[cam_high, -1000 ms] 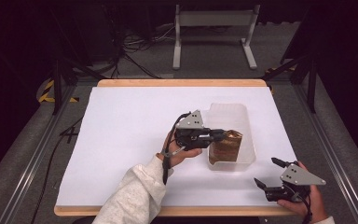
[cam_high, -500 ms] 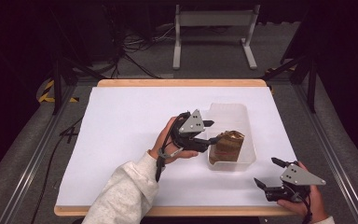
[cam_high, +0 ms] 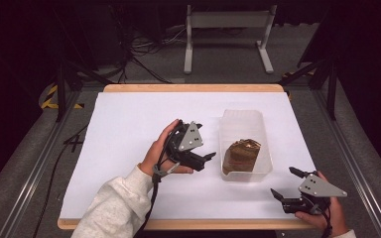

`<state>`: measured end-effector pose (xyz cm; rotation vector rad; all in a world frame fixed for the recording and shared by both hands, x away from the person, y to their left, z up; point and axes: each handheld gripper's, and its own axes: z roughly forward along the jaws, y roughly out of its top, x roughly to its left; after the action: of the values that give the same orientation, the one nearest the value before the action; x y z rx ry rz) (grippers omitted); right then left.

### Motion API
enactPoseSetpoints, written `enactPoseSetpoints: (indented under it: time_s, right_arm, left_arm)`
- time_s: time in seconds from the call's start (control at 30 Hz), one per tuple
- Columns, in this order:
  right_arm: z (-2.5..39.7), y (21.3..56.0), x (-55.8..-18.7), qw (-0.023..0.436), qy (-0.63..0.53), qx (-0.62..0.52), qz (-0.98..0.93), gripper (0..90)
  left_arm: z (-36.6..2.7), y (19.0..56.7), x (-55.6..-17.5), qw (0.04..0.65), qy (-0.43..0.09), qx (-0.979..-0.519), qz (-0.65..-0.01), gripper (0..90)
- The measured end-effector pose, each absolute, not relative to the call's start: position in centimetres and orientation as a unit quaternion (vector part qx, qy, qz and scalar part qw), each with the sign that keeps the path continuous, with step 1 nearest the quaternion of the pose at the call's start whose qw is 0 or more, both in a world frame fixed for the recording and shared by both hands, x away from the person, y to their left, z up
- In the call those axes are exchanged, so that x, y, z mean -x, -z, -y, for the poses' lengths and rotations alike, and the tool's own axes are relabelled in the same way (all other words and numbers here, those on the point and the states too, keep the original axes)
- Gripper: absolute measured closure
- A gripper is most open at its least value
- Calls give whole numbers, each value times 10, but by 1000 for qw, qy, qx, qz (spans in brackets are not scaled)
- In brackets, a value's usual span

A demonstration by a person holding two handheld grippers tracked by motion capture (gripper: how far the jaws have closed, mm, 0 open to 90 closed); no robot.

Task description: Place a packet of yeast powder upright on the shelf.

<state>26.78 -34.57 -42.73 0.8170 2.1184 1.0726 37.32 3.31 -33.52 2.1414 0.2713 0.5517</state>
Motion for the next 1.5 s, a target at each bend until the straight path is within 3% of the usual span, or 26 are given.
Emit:
enactPoseSetpoints:
  time_s: [1.5]
  right_arm:
    - [343, 431, -271, 298, -403, -308, -809, 83]
  left_arm:
    - [-151, 400, -361, 344, -279, -870, -218, 84]
